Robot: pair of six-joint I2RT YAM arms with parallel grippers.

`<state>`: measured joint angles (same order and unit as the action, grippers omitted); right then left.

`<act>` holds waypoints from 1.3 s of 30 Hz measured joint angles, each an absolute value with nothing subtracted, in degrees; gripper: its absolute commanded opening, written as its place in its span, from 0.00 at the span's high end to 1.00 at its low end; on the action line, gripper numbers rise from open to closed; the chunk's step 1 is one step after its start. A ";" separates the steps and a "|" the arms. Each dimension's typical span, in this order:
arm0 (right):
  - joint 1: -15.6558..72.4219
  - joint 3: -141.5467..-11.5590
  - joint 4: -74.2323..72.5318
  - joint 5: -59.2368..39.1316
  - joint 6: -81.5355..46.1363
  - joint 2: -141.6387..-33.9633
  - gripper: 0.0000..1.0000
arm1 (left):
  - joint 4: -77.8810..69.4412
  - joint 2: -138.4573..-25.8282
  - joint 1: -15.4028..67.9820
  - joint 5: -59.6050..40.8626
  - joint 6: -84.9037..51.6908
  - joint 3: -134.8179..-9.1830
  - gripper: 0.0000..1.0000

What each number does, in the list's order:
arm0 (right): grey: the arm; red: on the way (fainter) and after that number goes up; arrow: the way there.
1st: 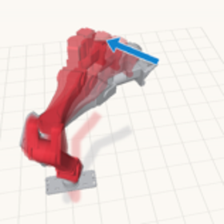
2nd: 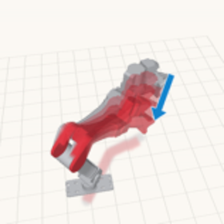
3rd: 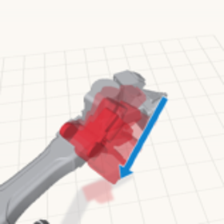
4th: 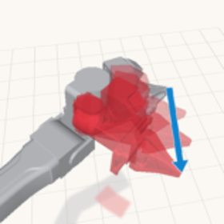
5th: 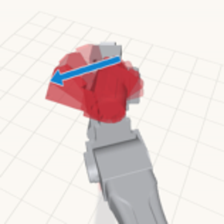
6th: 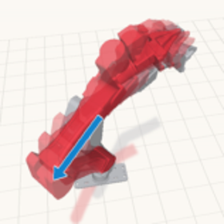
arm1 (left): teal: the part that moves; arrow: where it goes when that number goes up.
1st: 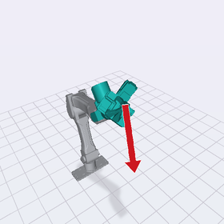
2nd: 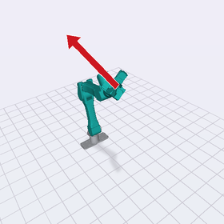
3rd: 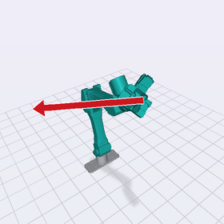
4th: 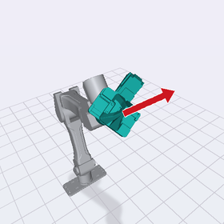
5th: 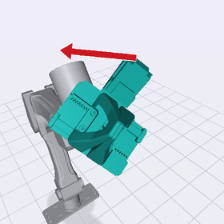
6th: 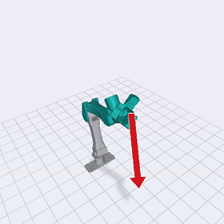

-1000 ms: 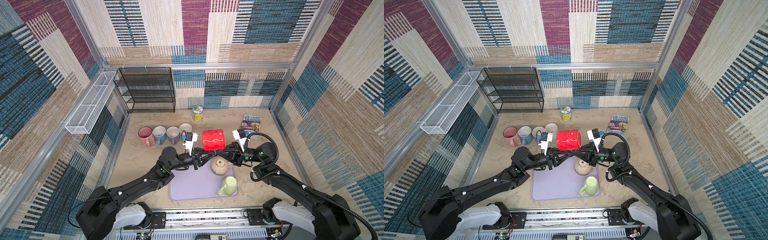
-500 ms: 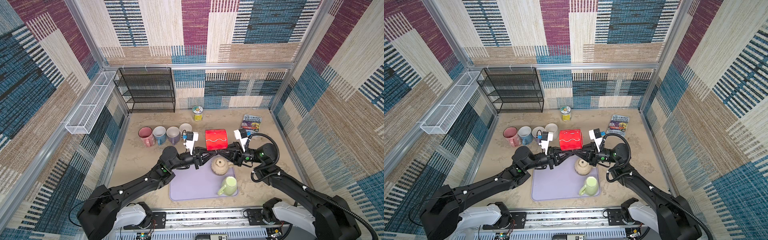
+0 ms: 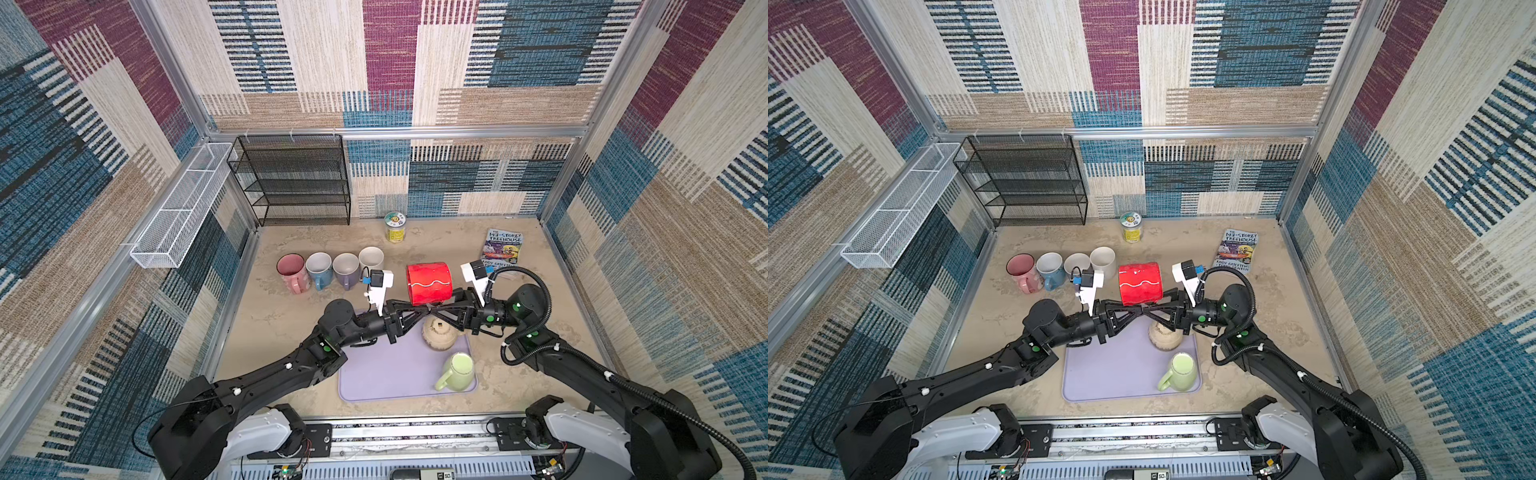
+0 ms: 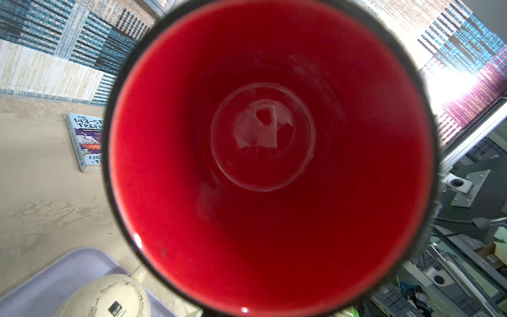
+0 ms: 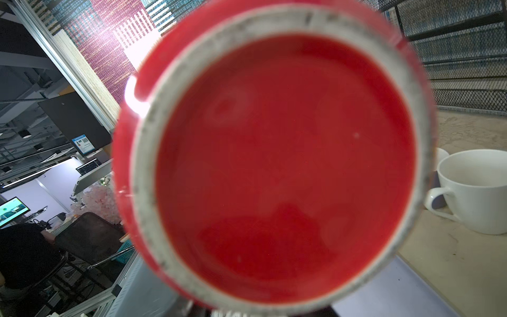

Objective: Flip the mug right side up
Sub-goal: 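Move the left gripper to the red mug's open rim while the right holds it, then grasp the red mug's rim with the left gripper and open the right gripper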

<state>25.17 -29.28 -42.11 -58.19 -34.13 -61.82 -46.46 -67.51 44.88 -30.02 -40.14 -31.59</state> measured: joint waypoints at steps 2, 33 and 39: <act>25.17 -29.28 -41.43 -57.91 -33.56 -61.91 0.45 | -46.72 -67.48 44.91 -29.30 -40.16 -31.03 1.00; 25.15 -28.45 -31.38 -53.01 -25.98 -62.57 0.32 | -26.57 -57.87 44.91 -8.43 -39.62 -26.39 1.00; 25.15 -28.86 -27.33 -50.19 -23.90 -61.58 0.32 | -17.93 -56.86 45.01 -4.32 -39.18 -29.08 1.00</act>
<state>25.15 -28.86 -27.33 -50.19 -23.90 -61.58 -17.93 -56.86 45.01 -4.32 -39.18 -29.08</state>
